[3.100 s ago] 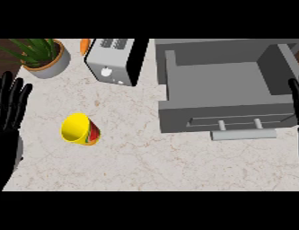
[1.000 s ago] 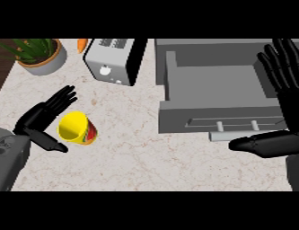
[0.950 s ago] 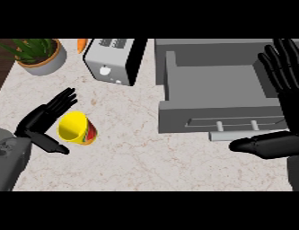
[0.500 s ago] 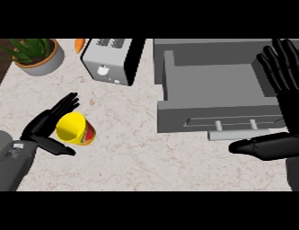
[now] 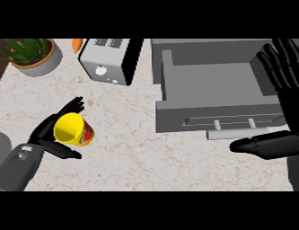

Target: Pick up the cup, place it into the drawer and close the drawer

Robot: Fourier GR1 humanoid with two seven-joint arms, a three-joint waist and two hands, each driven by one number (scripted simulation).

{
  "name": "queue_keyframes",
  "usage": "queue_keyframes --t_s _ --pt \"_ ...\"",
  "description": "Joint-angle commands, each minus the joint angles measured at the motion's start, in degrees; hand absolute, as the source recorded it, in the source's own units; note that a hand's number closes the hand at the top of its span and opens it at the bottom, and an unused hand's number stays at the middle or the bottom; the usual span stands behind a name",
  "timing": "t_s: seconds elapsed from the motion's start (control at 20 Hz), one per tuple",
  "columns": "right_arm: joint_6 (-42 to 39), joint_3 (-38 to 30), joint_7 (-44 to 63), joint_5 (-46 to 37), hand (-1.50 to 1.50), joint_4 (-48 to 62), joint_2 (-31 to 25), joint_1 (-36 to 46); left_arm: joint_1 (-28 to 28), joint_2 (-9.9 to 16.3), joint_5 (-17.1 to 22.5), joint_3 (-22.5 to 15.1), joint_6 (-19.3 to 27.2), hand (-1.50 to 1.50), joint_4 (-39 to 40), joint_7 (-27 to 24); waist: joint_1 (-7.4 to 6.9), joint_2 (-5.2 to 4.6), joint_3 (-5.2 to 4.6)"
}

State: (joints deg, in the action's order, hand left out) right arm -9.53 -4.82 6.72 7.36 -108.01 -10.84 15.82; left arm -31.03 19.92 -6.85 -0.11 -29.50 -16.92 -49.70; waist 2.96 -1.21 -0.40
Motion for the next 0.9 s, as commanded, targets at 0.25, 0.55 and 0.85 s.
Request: queue_keyframes --t_s 0.25,0.55,0.85 --pt "-0.3 -0.4 -0.7 0.6 -1.5 -0.3 0.1 -0.7 -0.6 -0.6 -0.6 -0.8 -6.9 -1.5 3.3 -10.4 0.66 -0.16 -0.05" --pt "0.3 -0.7 0.6 0.1 -1.5 0.2 -0.3 1.1 -1.6 -5.1 -1.0 -2.4 -8.3 -1.5 3.9 -9.6 0.44 -0.03 -0.05" --pt "-1.3 -0.3 -1.3 -0.1 -1.5 2.1 -0.6 -0.4 -1.8 -4.6 0.0 -2.9 -12.1 1.5 0.9 -12.8 -0.08 -0.19 -0.04"
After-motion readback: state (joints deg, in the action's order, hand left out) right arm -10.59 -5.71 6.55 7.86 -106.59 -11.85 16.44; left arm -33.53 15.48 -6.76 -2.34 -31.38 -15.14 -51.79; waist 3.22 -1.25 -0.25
